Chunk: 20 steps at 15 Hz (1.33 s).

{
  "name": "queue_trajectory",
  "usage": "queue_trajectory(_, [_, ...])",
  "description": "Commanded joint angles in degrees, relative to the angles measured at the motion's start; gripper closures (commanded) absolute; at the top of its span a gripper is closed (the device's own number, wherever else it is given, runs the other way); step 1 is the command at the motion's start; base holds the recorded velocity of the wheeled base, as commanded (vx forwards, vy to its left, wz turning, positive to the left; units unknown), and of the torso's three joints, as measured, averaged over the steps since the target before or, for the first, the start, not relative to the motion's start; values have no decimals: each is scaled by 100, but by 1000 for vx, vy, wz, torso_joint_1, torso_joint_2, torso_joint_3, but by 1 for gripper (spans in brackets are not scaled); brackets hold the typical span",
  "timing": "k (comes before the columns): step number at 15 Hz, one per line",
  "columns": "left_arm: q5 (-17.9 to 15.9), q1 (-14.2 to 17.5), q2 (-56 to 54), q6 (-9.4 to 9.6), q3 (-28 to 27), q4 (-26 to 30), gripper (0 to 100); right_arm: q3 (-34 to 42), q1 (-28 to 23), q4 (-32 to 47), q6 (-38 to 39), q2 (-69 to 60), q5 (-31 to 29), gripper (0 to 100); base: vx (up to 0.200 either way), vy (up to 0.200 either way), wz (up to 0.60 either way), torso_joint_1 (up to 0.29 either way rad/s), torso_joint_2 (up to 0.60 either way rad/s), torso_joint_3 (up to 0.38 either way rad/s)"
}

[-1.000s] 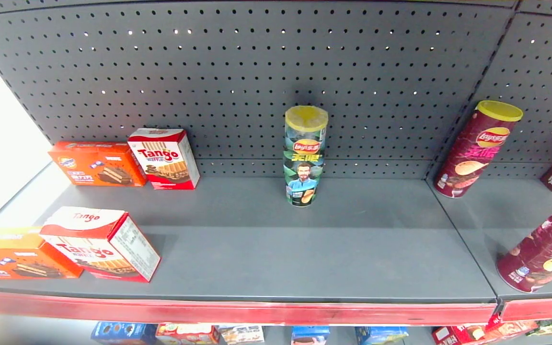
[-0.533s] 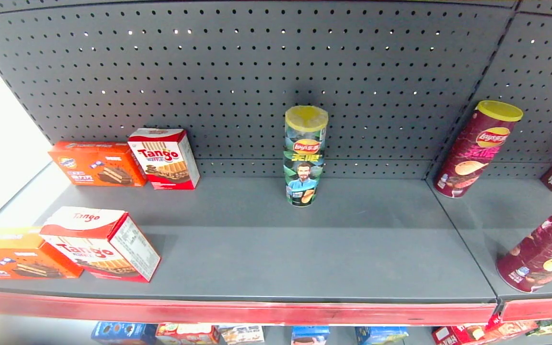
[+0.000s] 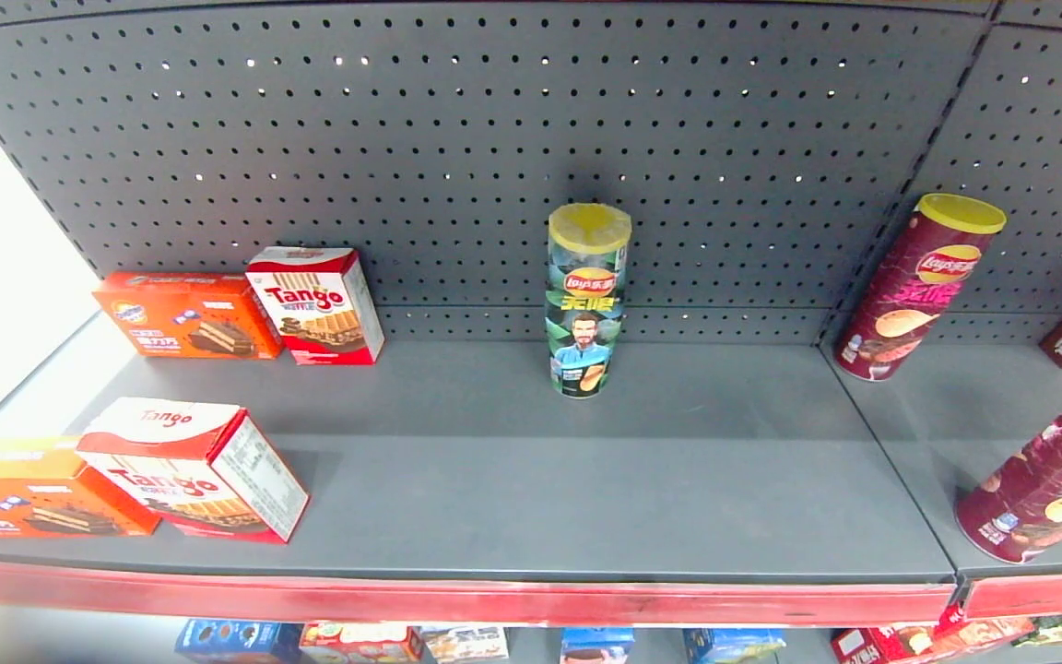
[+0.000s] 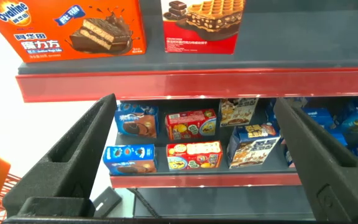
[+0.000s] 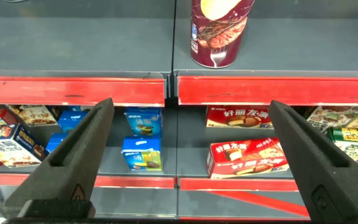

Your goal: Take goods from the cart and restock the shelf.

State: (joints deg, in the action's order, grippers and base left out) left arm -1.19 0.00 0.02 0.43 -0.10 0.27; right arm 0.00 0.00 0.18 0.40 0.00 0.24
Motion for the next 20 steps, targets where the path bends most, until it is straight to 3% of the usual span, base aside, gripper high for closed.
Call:
queue_trajectory(1, [-4, 0, -2, 1, 1, 0, 0, 0, 0, -1, 4, 0, 2, 0, 0, 0, 600, 7, -2, 2])
queue_trajectory(12, [5, 0, -2, -8, 1, 0, 0, 0, 9, -1, 4, 0, -16, 0, 0, 0, 600, 0, 2, 3])
queue_trajectory(20, [-21, 0, -2, 10, 1, 0, 0, 0, 9, -1, -14, 0, -16, 0, 0, 0, 0, 0, 0, 0])
